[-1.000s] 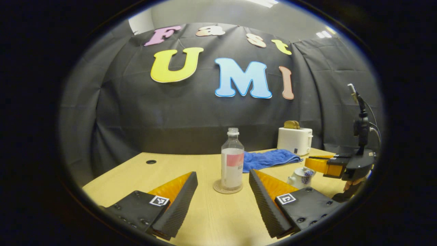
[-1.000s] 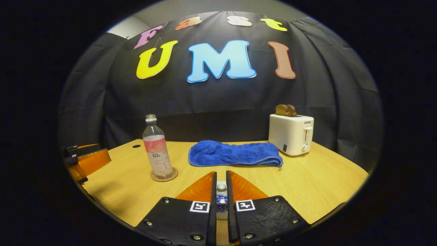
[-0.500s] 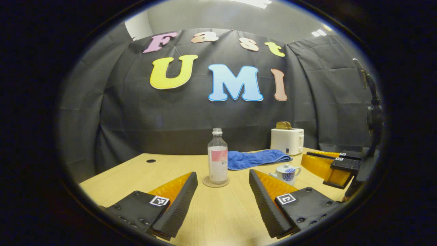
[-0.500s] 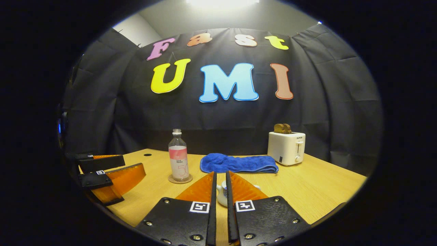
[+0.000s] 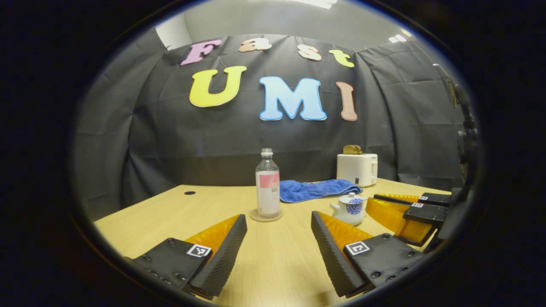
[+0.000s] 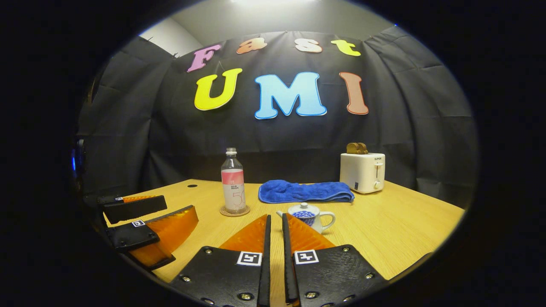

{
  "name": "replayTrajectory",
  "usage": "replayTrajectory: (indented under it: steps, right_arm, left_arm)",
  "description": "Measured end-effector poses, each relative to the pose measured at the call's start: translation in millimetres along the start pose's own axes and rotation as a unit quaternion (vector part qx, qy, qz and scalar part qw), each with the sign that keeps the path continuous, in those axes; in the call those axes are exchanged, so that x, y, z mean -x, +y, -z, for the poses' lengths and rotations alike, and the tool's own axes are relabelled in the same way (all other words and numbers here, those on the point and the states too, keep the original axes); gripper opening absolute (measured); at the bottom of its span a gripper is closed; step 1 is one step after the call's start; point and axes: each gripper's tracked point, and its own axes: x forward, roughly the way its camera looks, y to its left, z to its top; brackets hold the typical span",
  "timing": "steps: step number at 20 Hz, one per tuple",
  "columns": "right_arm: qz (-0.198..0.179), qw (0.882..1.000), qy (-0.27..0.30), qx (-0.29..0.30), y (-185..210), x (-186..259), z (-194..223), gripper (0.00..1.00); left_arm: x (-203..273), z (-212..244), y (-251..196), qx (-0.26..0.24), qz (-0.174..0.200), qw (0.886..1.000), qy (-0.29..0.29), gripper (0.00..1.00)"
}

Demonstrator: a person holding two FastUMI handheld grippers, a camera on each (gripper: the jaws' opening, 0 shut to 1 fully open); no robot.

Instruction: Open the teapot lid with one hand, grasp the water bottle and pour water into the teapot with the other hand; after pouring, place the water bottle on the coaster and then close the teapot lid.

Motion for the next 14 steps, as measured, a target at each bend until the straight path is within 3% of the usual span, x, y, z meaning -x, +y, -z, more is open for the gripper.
replayTrajectory:
  steps: [5,12,14]
  right_arm:
    - [0.003,1.0,0.0,0.006,-0.4,-2.9,1.9,0.13]
    - [0.016,1.0,-0.011,0.015,-2.4,-1.9,-0.9,0.13]
    - [0.029,0.999,-0.01,0.014,-6.7,-3.1,-1.1,0.28]
  left_arm:
    - [-4.5,2.0,0.0,-0.003,-0.003,1.0,-0.005,1.0]
    - [-8.7,-0.7,10.9,-0.004,-0.034,0.999,-0.016,1.0]
    - [-9.1,0.0,11.5,-0.004,-0.038,0.999,-0.015,1.0]
